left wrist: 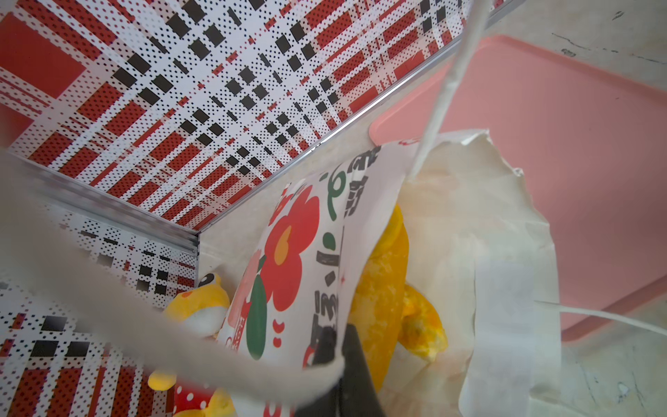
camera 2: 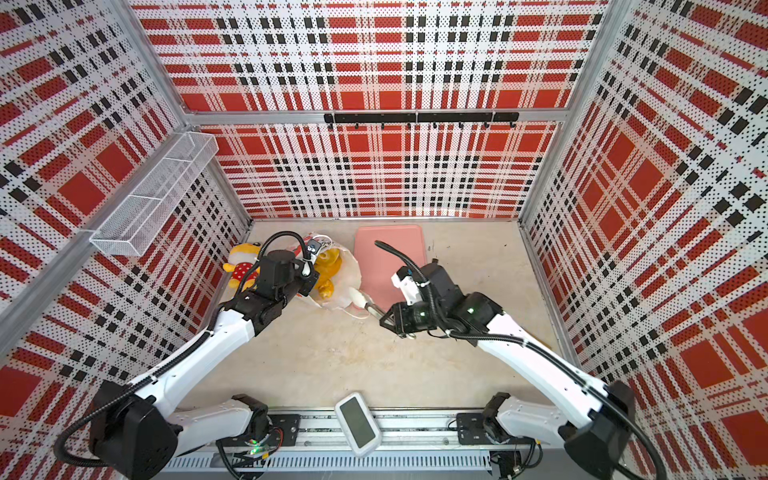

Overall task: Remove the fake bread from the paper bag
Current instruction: 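Tip the paper bag over with the left gripper while the right brings tongs closer, then push the tongs into the bag with the right gripper while the left holds it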

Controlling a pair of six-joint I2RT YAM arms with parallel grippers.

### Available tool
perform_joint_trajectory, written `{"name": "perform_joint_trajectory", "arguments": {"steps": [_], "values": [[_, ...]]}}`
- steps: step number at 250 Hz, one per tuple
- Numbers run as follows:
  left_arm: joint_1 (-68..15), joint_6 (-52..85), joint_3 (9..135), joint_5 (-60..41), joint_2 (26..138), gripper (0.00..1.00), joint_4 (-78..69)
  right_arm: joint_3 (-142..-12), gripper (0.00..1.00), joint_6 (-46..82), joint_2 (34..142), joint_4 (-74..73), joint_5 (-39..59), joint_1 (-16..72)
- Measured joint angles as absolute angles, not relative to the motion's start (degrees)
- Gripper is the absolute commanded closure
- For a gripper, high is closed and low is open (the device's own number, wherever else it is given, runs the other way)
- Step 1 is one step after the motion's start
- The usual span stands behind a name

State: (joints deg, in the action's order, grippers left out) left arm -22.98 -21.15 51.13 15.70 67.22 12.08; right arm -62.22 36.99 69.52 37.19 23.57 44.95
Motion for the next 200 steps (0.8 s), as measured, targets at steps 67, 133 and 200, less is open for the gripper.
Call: {"name": "perform_joint_trajectory", "arguments": {"steps": [67,133,200], "values": [[-24.1,-19.2,48.3,15.1,64.6,1.0,12.1,-61.8,0.65,44.1,80.8,23.3,22.9,46.7],[-24.5,-16.8,46.5,13.9,63.4,1.0,12.0,-61.9,0.6,49.0,85.2,14.7,20.1,46.7],[-24.6,-15.4,46.5,13.9,63.1,1.0,12.4,-66.7,0.59,48.3,90.7,14.6,16.0,46.6]]}}
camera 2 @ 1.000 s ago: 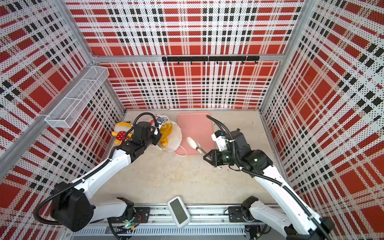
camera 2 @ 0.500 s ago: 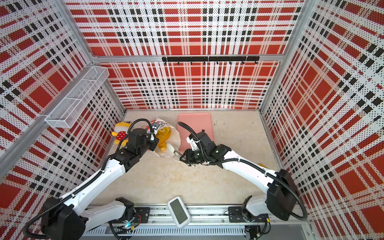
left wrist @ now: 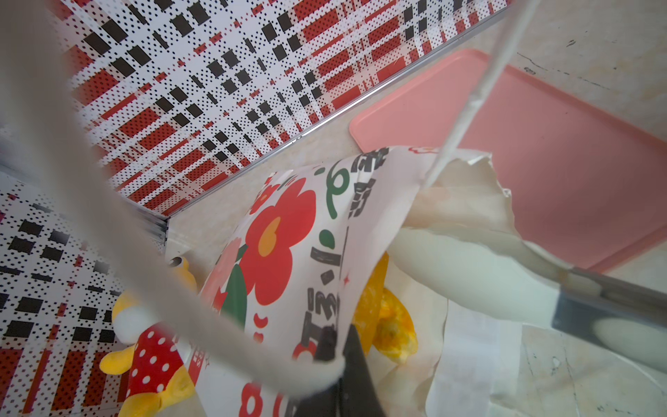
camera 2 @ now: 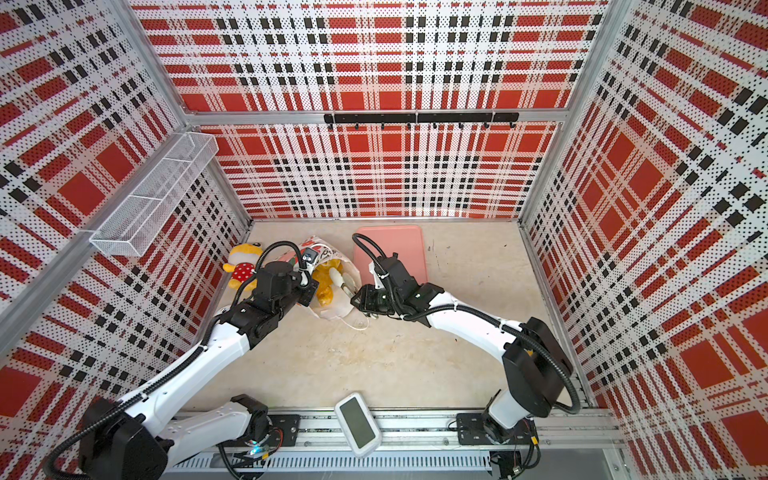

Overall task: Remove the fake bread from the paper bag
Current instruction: 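Push the tongs into the bag with the right gripper while the left holds it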

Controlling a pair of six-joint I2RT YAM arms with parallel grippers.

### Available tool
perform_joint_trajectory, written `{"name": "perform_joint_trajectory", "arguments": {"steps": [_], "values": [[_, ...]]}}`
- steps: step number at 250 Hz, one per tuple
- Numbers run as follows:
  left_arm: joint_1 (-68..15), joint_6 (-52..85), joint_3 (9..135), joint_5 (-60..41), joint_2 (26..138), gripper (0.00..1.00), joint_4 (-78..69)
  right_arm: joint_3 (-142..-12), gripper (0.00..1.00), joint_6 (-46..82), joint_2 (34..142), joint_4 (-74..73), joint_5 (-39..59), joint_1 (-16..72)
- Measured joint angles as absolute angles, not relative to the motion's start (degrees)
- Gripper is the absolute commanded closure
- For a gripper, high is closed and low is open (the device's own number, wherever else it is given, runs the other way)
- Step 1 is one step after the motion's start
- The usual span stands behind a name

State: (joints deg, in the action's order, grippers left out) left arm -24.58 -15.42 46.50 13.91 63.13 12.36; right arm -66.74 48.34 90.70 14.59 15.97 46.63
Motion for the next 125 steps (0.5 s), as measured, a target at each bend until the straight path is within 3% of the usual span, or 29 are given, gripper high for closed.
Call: {"name": "perform_joint_trajectory", "arguments": {"steps": [125], "values": [[-24.8,-15.2,46.5,13.8,62.9,1.0,12.6,-76.5,0.59,43.1,99.5,18.5,15.6,44.4]]}}
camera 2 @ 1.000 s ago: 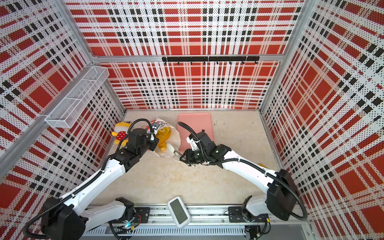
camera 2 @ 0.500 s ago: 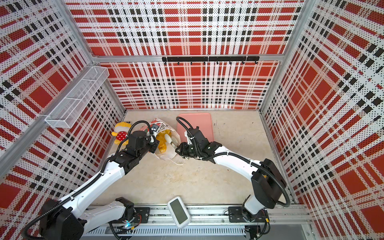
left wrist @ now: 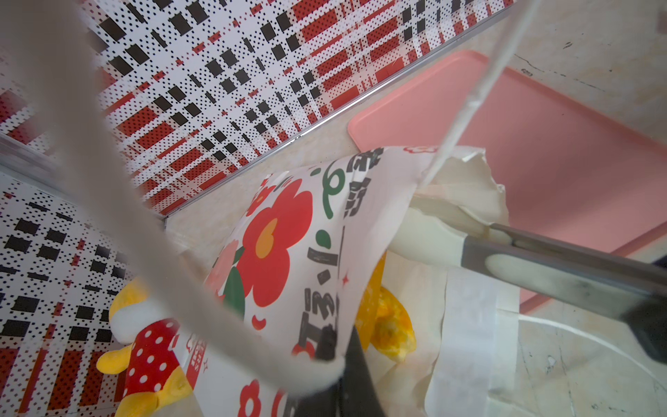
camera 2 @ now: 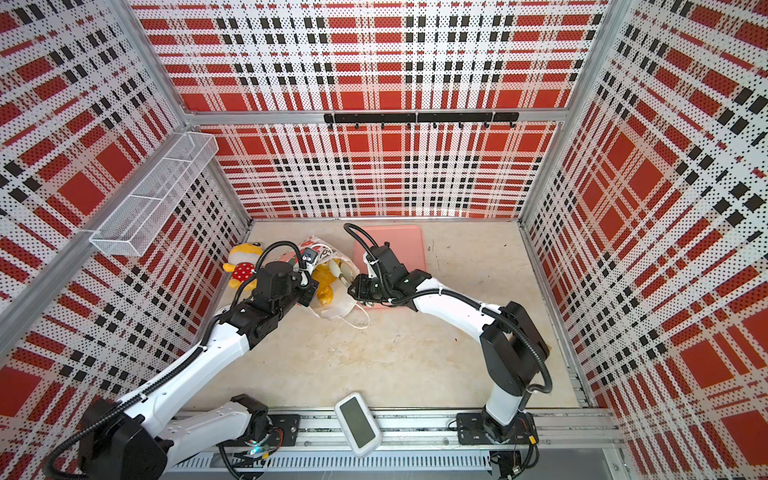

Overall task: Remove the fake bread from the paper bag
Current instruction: 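Push the tongs into the bag with the right gripper while the left holds it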

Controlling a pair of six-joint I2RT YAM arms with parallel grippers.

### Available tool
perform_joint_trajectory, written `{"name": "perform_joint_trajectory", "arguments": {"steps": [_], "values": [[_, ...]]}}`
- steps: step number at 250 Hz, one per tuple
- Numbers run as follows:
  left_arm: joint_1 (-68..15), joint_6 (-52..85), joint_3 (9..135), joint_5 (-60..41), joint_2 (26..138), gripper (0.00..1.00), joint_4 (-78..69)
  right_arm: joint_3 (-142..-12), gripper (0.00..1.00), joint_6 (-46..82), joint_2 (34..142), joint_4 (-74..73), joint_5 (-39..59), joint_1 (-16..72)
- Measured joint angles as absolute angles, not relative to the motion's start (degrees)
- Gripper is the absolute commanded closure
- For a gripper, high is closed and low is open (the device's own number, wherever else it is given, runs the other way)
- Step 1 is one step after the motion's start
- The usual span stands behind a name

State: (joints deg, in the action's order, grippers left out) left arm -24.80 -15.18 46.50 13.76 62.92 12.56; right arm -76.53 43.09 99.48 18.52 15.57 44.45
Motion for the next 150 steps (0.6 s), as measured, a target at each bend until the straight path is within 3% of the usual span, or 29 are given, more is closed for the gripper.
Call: {"name": "perform_joint_trajectory", "arguments": {"steps": [62,150], "values": [[-24.8,-14.9,46.5,13.8,62.9,1.0,12.9,-80.6,0.62,40.0,102.4,20.9,17.3,44.0],[-24.8,-8.9,47.9,15.0,64.1,1.0,14.0,-82.1,1.0,36.2,103.5,21.7,19.2,44.3]]}}
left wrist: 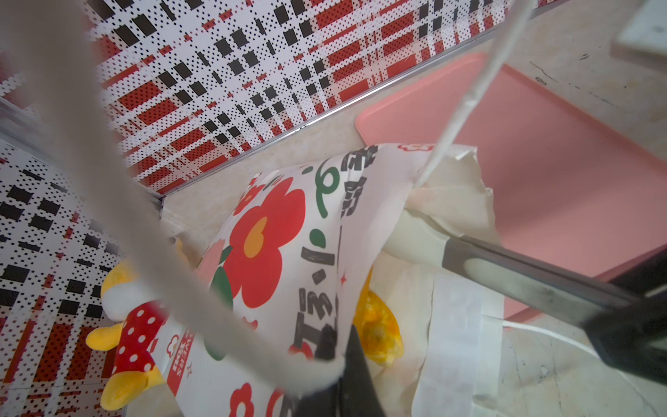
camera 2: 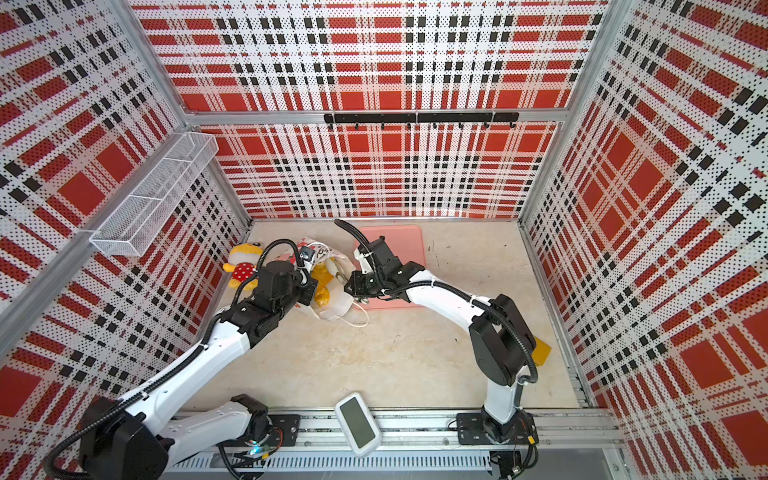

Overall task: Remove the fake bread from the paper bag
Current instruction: 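Push the tongs into the bag with the right gripper while the left holds it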

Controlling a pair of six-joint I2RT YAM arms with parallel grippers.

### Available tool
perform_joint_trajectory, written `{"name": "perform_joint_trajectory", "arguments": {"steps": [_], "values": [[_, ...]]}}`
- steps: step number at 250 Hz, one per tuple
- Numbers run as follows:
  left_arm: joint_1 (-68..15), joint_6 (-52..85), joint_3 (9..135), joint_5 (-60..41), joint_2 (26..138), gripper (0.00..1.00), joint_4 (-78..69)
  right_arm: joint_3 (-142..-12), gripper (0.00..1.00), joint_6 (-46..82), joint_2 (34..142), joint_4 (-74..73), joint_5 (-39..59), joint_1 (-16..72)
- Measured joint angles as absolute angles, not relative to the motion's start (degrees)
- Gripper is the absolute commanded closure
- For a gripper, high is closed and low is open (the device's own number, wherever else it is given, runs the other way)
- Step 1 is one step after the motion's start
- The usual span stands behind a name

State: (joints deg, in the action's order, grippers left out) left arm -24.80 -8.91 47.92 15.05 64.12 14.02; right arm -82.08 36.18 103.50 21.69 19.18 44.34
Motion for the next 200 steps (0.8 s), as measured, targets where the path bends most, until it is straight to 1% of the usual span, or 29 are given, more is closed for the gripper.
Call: {"name": "perform_joint_trajectory", "arguments": {"steps": [51,145,200], "values": [[-24.8,-3.9,50.9,15.7,66.0,1.0,16.1,-81.5,1.0,33.3,101.9,24.7,14.9,46.8],[-24.8,3.2,55.8,18.0,67.8,1.0,18.6,-72.4,1.0,31.2,90.7,28.8,8.4,50.0],[-24.9,5.4,55.8,18.0,68.2,1.0,18.6,-72.1,1.0,30.0,89.8,30.3,5.5,50.0]]}}
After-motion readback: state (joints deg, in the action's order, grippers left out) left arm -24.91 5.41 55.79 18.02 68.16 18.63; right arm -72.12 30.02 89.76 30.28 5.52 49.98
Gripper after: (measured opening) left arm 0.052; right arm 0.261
